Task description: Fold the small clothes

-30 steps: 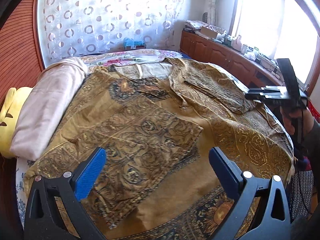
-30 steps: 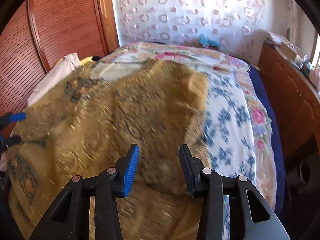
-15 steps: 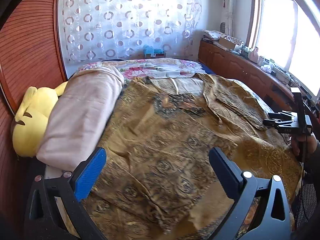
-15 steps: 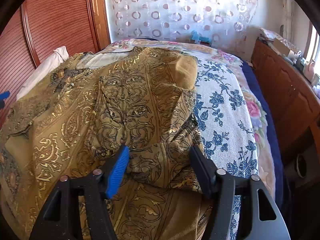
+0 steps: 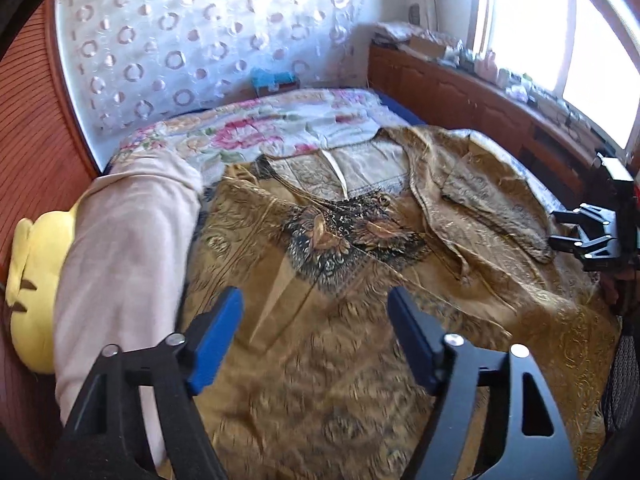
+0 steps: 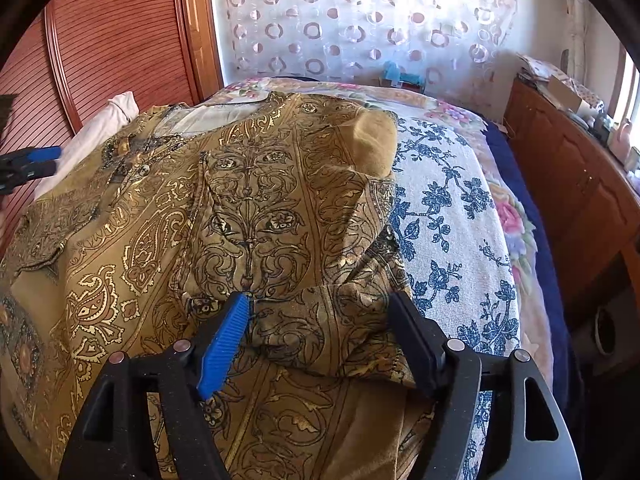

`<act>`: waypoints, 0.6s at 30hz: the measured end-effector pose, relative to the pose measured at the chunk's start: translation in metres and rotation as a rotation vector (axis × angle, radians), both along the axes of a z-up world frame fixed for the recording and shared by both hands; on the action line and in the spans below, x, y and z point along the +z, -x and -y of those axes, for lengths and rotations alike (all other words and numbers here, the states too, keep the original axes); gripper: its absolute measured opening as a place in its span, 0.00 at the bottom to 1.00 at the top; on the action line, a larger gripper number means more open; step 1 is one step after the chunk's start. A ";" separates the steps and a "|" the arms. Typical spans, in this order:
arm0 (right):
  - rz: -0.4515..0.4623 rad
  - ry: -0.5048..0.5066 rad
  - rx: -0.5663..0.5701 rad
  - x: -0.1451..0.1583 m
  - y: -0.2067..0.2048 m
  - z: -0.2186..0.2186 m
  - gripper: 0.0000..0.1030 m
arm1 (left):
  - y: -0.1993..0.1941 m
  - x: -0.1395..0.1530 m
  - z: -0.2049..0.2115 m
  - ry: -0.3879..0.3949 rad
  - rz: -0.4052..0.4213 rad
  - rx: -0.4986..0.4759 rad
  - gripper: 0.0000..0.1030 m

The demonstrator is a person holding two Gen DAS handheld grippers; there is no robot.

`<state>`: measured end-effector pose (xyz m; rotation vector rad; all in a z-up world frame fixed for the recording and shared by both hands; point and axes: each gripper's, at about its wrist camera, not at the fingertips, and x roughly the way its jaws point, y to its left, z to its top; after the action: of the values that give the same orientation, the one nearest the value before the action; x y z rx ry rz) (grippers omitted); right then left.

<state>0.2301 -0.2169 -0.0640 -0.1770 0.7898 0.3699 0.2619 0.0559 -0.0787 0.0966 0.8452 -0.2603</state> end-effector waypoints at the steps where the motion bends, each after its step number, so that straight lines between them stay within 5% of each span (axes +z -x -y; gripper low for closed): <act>1: 0.000 -0.001 0.001 0.000 0.000 0.000 0.73 | -0.006 -0.003 0.002 -0.004 -0.011 -0.007 0.65; 8: 0.001 0.001 0.000 -0.001 0.000 0.000 0.73 | -0.047 -0.014 0.005 -0.016 -0.064 -0.014 0.50; 18: 0.002 0.003 0.000 -0.001 0.000 0.000 0.73 | -0.080 -0.030 0.007 -0.034 -0.114 -0.030 0.45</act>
<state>0.2302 -0.2172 -0.0649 -0.1799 0.7886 0.3690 0.3418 0.0492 -0.1088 0.1269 0.9622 -0.2822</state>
